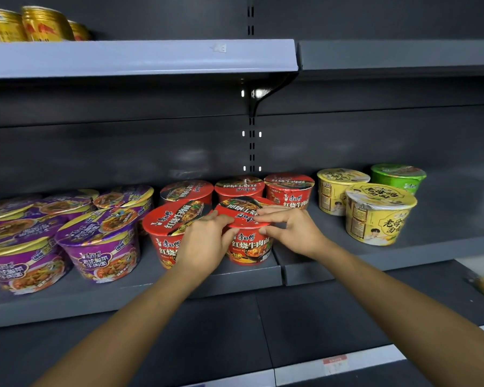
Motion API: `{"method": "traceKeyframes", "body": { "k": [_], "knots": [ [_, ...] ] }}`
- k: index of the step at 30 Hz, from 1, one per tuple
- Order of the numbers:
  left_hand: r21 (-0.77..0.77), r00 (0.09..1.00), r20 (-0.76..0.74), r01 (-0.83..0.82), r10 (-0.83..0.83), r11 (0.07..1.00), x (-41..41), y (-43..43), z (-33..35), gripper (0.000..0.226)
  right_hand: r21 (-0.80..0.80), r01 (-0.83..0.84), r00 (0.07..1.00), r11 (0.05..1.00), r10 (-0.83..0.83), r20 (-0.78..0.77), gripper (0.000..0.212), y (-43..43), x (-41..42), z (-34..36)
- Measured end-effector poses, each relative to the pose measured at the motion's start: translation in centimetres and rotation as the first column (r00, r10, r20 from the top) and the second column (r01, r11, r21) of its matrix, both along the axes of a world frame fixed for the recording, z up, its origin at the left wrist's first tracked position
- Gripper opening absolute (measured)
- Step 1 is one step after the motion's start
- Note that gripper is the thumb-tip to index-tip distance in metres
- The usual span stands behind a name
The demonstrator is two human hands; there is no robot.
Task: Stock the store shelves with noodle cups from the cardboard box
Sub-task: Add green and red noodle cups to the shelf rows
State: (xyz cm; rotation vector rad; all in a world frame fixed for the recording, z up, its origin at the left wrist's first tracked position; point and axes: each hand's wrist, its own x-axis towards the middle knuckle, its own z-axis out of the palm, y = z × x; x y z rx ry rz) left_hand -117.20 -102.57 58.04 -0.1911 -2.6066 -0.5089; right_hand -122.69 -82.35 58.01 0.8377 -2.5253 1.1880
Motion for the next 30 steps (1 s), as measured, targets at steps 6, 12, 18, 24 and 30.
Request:
{"method": "traceKeyframes", "body": {
  "k": [6, 12, 18, 24, 30],
  "knots": [
    [-0.034, 1.0, -0.021, -0.013, 0.012, 0.999, 0.09, 0.42, 0.27, 0.037, -0.011, -0.026, 0.999, 1.0, 0.026, 0.044, 0.031, 0.19, -0.47, -0.02],
    [-0.031, 0.999, -0.033, 0.0, -0.001, 1.0, 0.05, 0.39, 0.4, 0.037, -0.02, -0.032, 0.998, 0.999, 0.033, 0.057, 0.03, 0.31, -0.59, -0.06],
    [-0.057, 0.999, -0.048, 0.013, -0.016, 0.998, 0.05, 0.2, 0.64, 0.038, -0.04, -0.043, 0.995, 0.998, 0.046, 0.084, 0.03, 0.29, -0.6, 0.16],
    [-0.075, 0.997, -0.068, 0.015, -0.02, 0.997, 0.04, 0.14, 0.64, 0.04, -0.061, -0.064, 0.989, 0.996, 0.071, 0.126, 0.031, 0.34, -0.44, 0.51],
    [-0.085, 0.997, -0.072, 0.015, -0.021, 0.996, 0.04, 0.09, 0.69, 0.04, -0.071, -0.065, 0.989, 0.995, 0.074, 0.131, 0.03, 0.31, -0.36, 0.57]
  ]
}}
